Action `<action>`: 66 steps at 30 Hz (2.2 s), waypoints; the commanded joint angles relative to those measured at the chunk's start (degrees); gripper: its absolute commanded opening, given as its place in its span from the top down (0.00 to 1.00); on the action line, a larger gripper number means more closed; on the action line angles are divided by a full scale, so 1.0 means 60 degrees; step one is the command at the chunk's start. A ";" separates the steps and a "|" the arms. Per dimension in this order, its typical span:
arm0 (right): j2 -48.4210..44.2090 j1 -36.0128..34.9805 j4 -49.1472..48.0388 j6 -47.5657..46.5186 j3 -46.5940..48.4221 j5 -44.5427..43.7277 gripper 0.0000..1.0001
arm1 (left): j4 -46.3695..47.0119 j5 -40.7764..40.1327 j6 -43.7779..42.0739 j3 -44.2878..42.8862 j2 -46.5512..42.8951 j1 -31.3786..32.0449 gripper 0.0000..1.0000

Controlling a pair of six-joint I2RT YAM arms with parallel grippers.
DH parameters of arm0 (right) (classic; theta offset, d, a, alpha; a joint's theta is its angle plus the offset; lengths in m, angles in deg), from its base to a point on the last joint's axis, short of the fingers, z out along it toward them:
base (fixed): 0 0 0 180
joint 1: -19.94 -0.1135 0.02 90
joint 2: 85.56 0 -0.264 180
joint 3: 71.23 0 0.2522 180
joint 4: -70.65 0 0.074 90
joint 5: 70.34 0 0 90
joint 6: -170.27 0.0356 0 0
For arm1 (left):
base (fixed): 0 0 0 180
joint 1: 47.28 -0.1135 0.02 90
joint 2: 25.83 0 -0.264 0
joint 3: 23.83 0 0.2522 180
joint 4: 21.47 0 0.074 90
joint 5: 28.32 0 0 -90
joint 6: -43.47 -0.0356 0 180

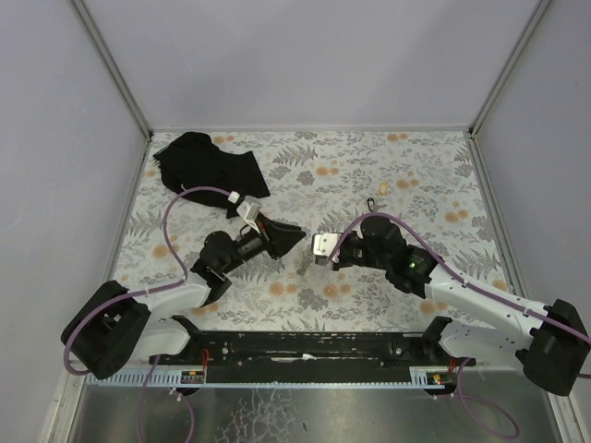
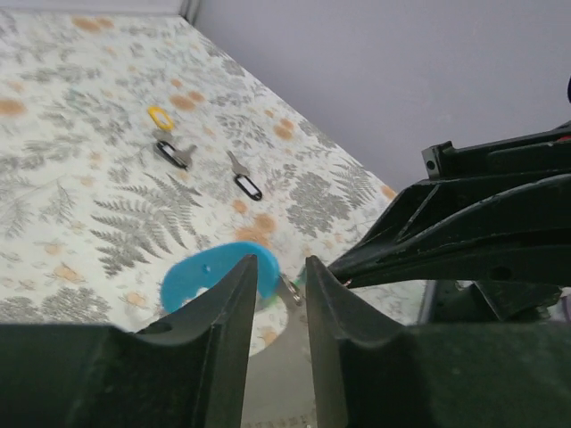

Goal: Put the keys on the keyring

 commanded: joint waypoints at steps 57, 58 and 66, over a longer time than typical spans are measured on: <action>-0.0338 -0.0118 0.1182 -0.0371 0.0633 -0.0672 1.00 | -0.3880 0.2186 -0.4311 -0.2445 0.0172 -0.0282 1.00; -0.0373 -0.0118 0.1067 -0.0316 0.0524 -0.0649 1.00 | -0.3754 0.2007 -0.4079 -0.2388 0.0136 -0.0298 1.00; -0.0216 -0.0131 0.0170 0.0097 -0.0157 -0.0422 1.00 | -0.2095 0.1048 -0.2049 -0.1838 0.0292 -0.0391 1.00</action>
